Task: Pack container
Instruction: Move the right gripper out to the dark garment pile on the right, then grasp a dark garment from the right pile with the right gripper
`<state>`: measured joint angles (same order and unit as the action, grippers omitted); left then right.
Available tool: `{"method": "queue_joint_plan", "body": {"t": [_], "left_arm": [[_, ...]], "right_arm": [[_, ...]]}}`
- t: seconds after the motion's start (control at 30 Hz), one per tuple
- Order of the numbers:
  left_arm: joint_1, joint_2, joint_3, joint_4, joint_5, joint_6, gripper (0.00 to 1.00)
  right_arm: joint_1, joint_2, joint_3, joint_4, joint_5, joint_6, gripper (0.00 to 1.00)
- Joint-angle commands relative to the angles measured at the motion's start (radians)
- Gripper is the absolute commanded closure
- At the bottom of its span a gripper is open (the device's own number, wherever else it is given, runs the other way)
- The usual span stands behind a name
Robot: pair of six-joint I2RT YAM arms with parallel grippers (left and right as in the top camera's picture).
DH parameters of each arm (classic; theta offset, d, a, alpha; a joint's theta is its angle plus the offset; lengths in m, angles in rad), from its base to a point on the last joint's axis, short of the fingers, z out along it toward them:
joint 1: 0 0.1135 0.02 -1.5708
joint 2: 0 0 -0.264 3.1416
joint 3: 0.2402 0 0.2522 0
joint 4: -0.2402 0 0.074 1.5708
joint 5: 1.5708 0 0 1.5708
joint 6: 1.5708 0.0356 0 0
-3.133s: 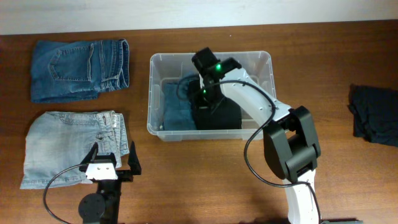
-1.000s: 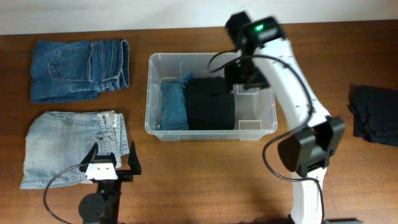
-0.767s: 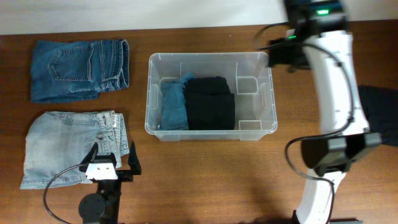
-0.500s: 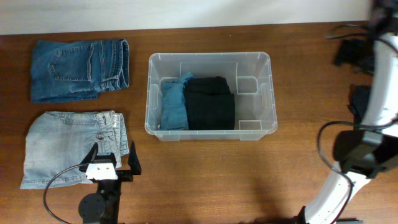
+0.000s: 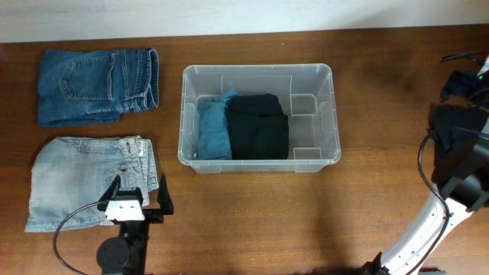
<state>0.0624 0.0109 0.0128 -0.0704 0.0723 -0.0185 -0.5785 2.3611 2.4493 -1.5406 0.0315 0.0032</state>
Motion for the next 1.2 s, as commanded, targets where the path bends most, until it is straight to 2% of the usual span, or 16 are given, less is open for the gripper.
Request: {"method": "queue_joint_plan", "body": {"t": [0.0,0.37,0.4,0.47,0.53,0.57,0.67,0.8,1.0,1.17], "left_arm": [[0.006,-0.005,-0.004,-0.002,0.011,0.012,0.01],[0.006,-0.005,-0.004,-0.002,0.011,0.012,0.01],[0.006,-0.005,-0.004,-0.002,0.011,0.012,0.01],[0.006,-0.005,-0.004,-0.002,0.011,0.012,0.00],[0.006,-0.005,-0.004,-0.002,0.011,0.012,0.01],[0.006,-0.005,-0.004,-0.002,0.011,0.012,0.01],[0.006,-0.005,-0.004,-0.002,0.011,0.012,0.01],[0.006,-0.005,-0.004,-0.002,0.011,0.012,0.00],[0.006,-0.005,-0.004,-0.002,0.011,0.012,0.01],[0.006,-0.005,-0.004,-0.002,0.011,0.012,0.01]], "right_arm": [[-0.018,0.047,-0.005,0.010,0.012,-0.105,0.02],[-0.098,0.162,-0.005,0.027,0.020,-0.104,0.04],[-0.103,0.168,-0.005,0.028,0.021,-0.104,0.07],[-0.111,0.178,-0.005,0.028,0.020,-0.100,0.28],[-0.116,0.183,-0.005,0.031,0.004,-0.101,0.44],[-0.117,0.183,-0.005,0.034,-0.002,-0.101,0.46],[-0.117,0.183,-0.005,0.037,-0.002,-0.100,0.45],[-0.117,0.183,-0.038,0.048,-0.002,-0.105,0.24],[-0.116,0.183,-0.193,0.123,0.003,-0.158,0.23],[-0.114,0.183,-0.235,0.156,0.006,-0.192,0.22]]}}
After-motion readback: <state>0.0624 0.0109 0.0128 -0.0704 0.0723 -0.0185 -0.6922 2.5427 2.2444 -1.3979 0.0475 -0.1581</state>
